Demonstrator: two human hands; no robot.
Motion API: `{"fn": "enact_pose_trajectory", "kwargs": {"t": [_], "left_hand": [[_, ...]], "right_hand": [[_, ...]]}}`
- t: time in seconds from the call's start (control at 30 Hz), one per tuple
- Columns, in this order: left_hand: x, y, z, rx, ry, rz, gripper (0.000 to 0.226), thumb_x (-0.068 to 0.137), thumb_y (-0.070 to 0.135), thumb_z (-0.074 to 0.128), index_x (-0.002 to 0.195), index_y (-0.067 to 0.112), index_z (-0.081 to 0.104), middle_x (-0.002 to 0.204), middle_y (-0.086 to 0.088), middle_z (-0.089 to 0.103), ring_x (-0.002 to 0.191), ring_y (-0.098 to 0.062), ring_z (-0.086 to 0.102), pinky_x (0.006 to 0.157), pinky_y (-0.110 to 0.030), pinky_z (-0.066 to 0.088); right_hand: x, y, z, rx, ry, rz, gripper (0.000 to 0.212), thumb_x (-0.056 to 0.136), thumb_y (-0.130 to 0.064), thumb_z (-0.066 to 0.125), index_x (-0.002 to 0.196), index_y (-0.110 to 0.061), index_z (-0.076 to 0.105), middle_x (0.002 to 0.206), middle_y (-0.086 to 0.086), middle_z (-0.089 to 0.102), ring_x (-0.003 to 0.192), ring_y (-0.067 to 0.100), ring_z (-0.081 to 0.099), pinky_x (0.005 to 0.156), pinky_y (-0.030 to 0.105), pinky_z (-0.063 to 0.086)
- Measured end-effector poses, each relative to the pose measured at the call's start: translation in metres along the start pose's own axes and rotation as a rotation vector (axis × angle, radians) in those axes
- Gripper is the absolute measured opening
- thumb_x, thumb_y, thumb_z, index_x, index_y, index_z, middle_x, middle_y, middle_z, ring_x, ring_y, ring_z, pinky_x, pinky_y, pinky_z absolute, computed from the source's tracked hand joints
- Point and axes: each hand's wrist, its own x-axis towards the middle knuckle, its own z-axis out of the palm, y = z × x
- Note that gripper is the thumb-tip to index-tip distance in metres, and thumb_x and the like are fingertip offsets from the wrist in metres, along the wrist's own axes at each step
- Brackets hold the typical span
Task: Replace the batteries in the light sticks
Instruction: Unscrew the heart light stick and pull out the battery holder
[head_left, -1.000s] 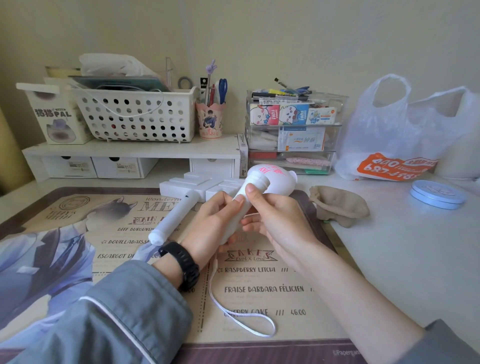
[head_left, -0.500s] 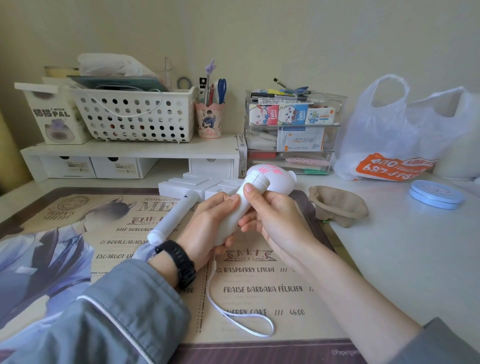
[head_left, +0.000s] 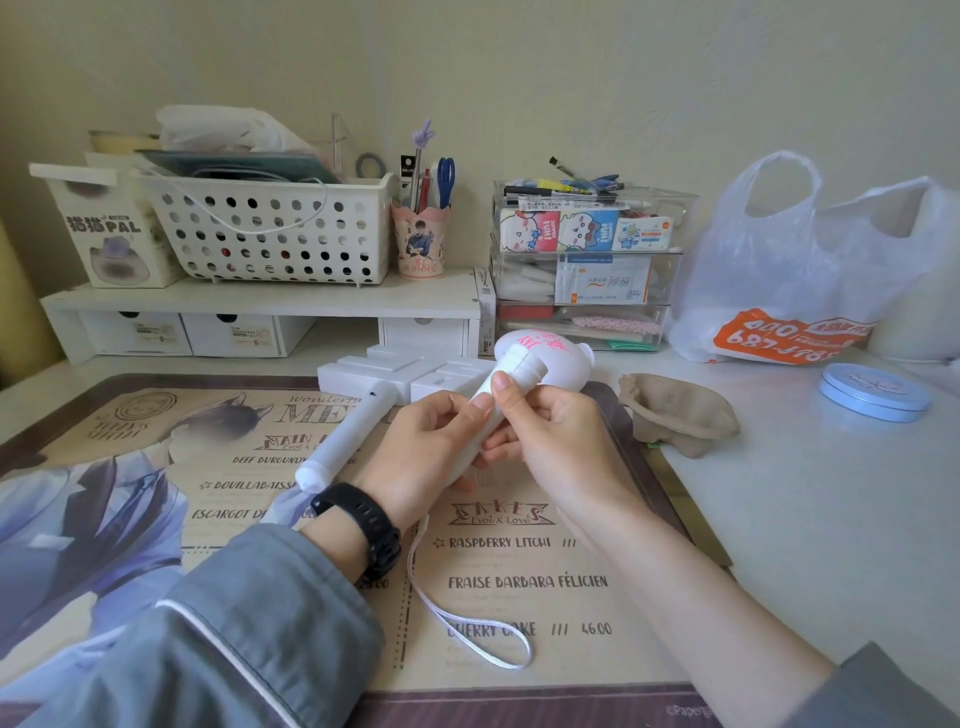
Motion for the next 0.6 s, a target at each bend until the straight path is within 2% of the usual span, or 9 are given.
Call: {"fn": "enact_pose_trajectory", "kwargs": {"t": [0.1, 0.17, 0.3, 0.4, 0.5, 0.6], "left_hand": [[-0.0013, 0.0023, 0.003, -0.019, 0.014, -0.018, 0.03, 0.092, 0.031, 0.054, 0.072, 0.009, 0.058, 0.052, 0.009, 0.059, 0.047, -0.004, 0.055, 0.044, -0.02, 0.044], [-0.003, 0.0042, 0.0044, -0.031, 0.025, -0.032, 0.031, 0.092, 0.031, 0.055, 0.069, 0.01, 0.06, 0.052, 0.008, 0.059, 0.047, -0.003, 0.055, 0.045, -0.02, 0.044], [-0.0047, 0.0057, 0.0045, 0.065, 0.06, 0.011, 0.034, 0.092, 0.036, 0.055, 0.069, 0.012, 0.063, 0.047, 0.011, 0.059, 0.045, 0.002, 0.053, 0.045, -0.016, 0.043], [-0.0044, 0.0042, 0.0029, 0.126, 0.076, 0.052, 0.037, 0.09, 0.042, 0.055, 0.072, 0.012, 0.067, 0.049, 0.01, 0.059, 0.049, -0.003, 0.052, 0.049, -0.019, 0.047], [-0.005, 0.0039, 0.0039, 0.092, 0.082, 0.048, 0.036, 0.09, 0.042, 0.055, 0.069, 0.015, 0.067, 0.051, 0.01, 0.059, 0.052, -0.005, 0.053, 0.052, -0.022, 0.05], [-0.0056, 0.0061, 0.0061, -0.029, 0.069, -0.001, 0.034, 0.092, 0.034, 0.054, 0.067, 0.013, 0.064, 0.05, 0.01, 0.059, 0.048, -0.002, 0.054, 0.047, -0.019, 0.046]], "right_hand": [[-0.0003, -0.0008, -0.0001, -0.012, 0.013, -0.002, 0.037, 0.09, -0.038, 0.062, 0.079, -0.004, 0.071, 0.061, 0.01, 0.068, 0.055, 0.022, 0.069, 0.053, 0.02, 0.052], [-0.0003, -0.001, -0.0003, -0.03, 0.023, -0.005, 0.035, 0.089, -0.038, 0.062, 0.075, -0.006, 0.071, 0.059, 0.009, 0.068, 0.055, 0.022, 0.069, 0.053, 0.02, 0.052], [-0.0002, -0.0011, 0.0001, -0.062, 0.026, 0.001, 0.038, 0.089, -0.041, 0.062, 0.073, -0.007, 0.072, 0.061, 0.01, 0.07, 0.057, 0.023, 0.071, 0.062, 0.026, 0.055], [0.0005, -0.0015, 0.0006, -0.077, 0.023, -0.011, 0.038, 0.09, -0.041, 0.061, 0.071, -0.009, 0.071, 0.061, 0.008, 0.071, 0.057, 0.023, 0.071, 0.069, 0.034, 0.058], [0.0006, -0.0017, 0.0006, -0.073, 0.024, -0.02, 0.038, 0.09, -0.04, 0.061, 0.069, -0.01, 0.07, 0.058, 0.005, 0.07, 0.055, 0.021, 0.07, 0.068, 0.033, 0.057], [0.0017, -0.0009, -0.0003, -0.052, 0.021, -0.013, 0.039, 0.089, -0.042, 0.061, 0.07, -0.009, 0.07, 0.055, 0.004, 0.068, 0.054, 0.02, 0.069, 0.069, 0.035, 0.056]]}}
